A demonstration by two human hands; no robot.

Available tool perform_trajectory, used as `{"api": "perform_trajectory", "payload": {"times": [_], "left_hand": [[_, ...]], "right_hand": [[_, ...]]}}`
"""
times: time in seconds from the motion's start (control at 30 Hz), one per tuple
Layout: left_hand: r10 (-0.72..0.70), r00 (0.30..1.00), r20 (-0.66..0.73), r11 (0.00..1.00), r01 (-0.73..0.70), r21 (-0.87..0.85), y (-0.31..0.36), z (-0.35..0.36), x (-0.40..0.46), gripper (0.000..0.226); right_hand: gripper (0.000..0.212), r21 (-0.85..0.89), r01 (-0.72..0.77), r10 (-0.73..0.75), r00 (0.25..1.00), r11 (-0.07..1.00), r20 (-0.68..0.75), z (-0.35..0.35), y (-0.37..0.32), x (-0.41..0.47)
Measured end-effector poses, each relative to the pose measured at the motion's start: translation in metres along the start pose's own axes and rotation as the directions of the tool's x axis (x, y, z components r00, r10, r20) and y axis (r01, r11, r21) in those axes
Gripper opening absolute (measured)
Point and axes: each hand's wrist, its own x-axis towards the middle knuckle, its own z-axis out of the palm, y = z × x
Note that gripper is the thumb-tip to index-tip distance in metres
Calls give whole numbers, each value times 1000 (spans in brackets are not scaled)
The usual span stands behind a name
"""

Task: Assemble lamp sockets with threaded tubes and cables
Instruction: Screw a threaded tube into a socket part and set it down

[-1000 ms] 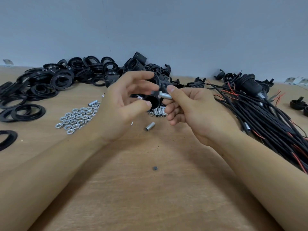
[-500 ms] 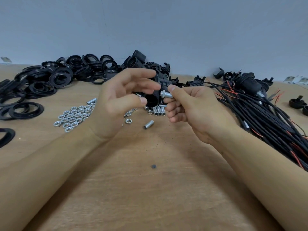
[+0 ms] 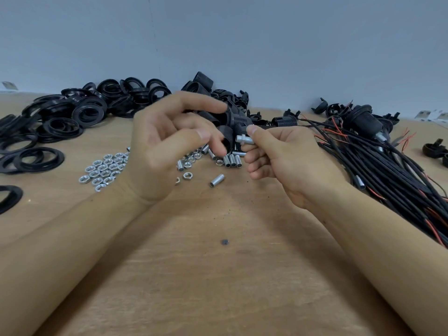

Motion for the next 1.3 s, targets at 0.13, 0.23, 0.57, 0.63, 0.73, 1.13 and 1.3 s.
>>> {"api": "perform_trajectory", "payload": {"times": [0.13, 0.23, 0.57, 0.63, 0.73, 1.13, 1.3], "left_hand": [[19, 990, -137, 970, 15, 244, -5, 0, 0, 27], [82, 989, -120, 785, 10, 619, -11, 2, -4, 28], [-255, 914, -314, 332, 388, 860, -21, -31, 6, 38], [-252, 921, -297, 348, 373, 860, -22, -31, 7, 35], [-245, 921, -304, 323, 373, 870, -23, -32, 7, 30], [-210, 916, -343, 606, 397, 689, -25, -31, 9, 20], [-355, 904, -240, 907, 395, 149, -12, -21, 12, 34]], "right_hand": [[34, 3, -23, 23, 1000, 1000, 14, 0, 0, 0], [34, 17, -60, 60, 998, 998, 29, 0, 0, -1], [22, 104, -155, 151, 987, 982, 46, -3, -3, 0], [15, 112, -155, 152, 988, 982, 39, -4, -3, -1], [10, 110, -151, 149, 989, 982, 20, -5, -3, 0], [6, 126, -150, 148, 989, 981, 21, -6, -3, 0], [10, 188, -79, 61, 994, 979, 95, -4, -6, -3]]}}
